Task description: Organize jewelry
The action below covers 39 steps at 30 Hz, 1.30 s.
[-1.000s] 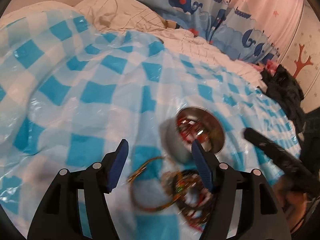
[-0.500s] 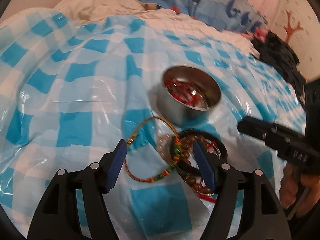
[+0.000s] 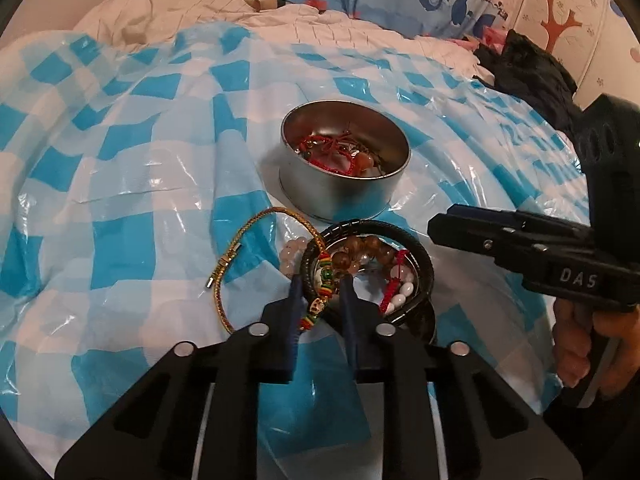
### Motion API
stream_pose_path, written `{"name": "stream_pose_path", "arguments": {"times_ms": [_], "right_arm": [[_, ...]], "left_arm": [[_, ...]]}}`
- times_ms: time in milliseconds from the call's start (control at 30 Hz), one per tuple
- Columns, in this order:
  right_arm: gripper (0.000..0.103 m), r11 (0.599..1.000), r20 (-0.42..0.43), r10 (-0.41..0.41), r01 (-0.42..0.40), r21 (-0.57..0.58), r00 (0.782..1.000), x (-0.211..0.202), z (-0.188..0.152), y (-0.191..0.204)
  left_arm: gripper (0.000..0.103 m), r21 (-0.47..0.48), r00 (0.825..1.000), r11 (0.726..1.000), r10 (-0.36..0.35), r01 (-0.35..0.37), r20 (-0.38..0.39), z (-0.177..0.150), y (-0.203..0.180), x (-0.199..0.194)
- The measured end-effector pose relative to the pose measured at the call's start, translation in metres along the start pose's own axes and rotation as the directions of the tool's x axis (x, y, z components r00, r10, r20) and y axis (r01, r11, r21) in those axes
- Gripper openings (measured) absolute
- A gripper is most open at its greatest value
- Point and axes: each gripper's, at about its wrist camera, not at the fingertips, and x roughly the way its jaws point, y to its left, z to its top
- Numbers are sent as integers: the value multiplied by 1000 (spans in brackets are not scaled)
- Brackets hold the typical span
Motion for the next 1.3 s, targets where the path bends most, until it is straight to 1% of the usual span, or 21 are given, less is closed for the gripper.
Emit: {"name": "stream_pose_path", "arguments": {"times_ms": [67, 200, 333, 400, 467, 500, 533, 567, 633, 733, 767, 800, 900, 1033, 1133, 1233, 1300], "right_arm": [[45, 1000, -3, 13, -13, -3, 1000, 1, -1, 2], [45, 999, -18, 48, -48, -11, 999, 5, -3, 6], [45, 997, -34, 64, -65, -29, 997, 12, -5, 12], [47, 993, -41, 109, -111, -39, 993, 14, -6, 18], [69, 989, -45, 117, -120, -83, 992, 15, -8, 29], [74, 987, -31, 104, -107, -117, 994, 14, -9, 37], [82, 985, -19, 93, -95, -142, 995, 14, -11, 42], [86, 980, 0, 73, -72, -183, 997, 13, -12, 49], [86, 969, 11, 28, -25, -246, 1000, 18, -14, 59], [85, 968, -21, 20, -24, -251, 1000, 29, -14, 59], [74, 970, -41, 21, -30, -240, 999, 35, -13, 56], [72, 972, -58, 22, -35, -233, 998, 39, -13, 54], [69, 973, -52, 36, -46, -224, 998, 38, -12, 52], [68, 972, -27, 38, -43, -229, 999, 31, -12, 54], [68, 973, 4, 61, -59, -225, 998, 19, -11, 54], [68, 971, 46, 82, -70, -229, 996, 6, -9, 55], [68, 971, 84, 78, -57, -233, 993, -2, -7, 55]], "left_arm": [[9, -30, 1000, 999, -30, 30, 6, 1, 7, -5], [8, -81, 997, 994, -64, 68, 50, 4, 19, -19], [8, -132, 994, 988, -68, 79, 91, 7, 29, -28], [8, -158, 993, 984, -65, 80, 98, 7, 34, -29], [8, -175, 993, 981, -63, 80, 101, 7, 39, -30], [8, -178, 993, 981, -63, 81, 102, 7, 39, -30], [8, -180, 993, 980, -64, 82, 103, 7, 40, -31], [8, -181, 992, 980, -64, 82, 105, 7, 41, -31], [8, -181, 992, 980, -65, 84, 106, 7, 41, -32], [8, -181, 992, 980, -66, 84, 105, 7, 41, -32], [8, -181, 992, 980, -66, 84, 105, 7, 41, -32], [8, -181, 992, 980, -66, 84, 105, 7, 41, -33], [8, -182, 992, 980, -64, 83, 107, 7, 41, -33], [8, -185, 991, 979, -60, 81, 118, 8, 42, -37], [8, -191, 989, 978, -59, 85, 138, 10, 42, -43], [8, -190, 986, 977, -66, 95, 156, 16, 39, -48], [8, -183, 983, 977, -74, 105, 168, 20, 34, -50]]}}
